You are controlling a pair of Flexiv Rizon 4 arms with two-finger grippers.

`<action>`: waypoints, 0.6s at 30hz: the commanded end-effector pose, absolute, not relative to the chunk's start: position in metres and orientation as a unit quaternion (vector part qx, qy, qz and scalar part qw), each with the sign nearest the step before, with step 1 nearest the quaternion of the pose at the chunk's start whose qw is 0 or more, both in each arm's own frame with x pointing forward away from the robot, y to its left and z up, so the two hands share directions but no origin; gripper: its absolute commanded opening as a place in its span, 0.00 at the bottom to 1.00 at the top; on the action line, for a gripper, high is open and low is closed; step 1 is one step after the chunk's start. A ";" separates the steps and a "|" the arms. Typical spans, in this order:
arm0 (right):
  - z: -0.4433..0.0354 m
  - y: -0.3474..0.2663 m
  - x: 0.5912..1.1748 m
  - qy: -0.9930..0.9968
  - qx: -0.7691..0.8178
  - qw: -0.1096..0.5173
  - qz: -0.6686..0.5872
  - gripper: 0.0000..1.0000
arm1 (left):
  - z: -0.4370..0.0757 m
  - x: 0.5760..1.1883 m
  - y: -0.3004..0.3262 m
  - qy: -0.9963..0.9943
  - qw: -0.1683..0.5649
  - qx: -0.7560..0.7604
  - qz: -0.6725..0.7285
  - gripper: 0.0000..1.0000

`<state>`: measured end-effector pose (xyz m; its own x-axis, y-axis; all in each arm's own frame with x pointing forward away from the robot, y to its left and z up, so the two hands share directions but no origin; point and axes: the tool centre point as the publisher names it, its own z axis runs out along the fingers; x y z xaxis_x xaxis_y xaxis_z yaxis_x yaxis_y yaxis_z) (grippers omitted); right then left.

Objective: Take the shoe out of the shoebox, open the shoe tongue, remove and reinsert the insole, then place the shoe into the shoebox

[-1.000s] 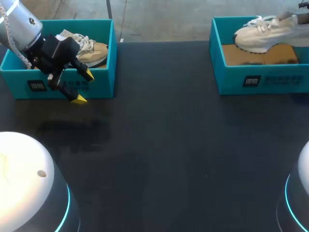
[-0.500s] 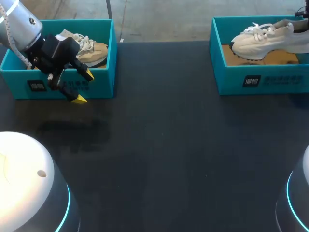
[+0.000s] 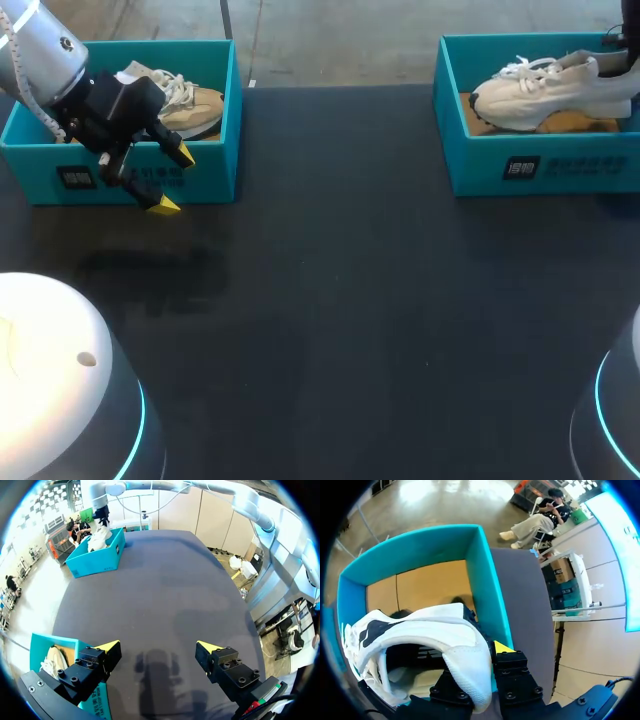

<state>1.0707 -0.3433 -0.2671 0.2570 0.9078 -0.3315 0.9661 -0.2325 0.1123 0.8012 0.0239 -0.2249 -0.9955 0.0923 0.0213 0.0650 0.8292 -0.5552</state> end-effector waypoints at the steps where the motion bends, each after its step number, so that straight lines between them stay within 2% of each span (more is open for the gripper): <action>1: -0.273 -0.351 1.083 0.587 0.791 0.137 -0.107 0.00 | -0.225 0.801 0.024 -0.956 0.023 -0.041 0.289 1.00; 18: -0.301 -0.355 1.078 0.562 0.810 0.120 -0.119 0.00 | -0.225 0.801 0.024 -0.956 0.023 -0.041 0.289 1.00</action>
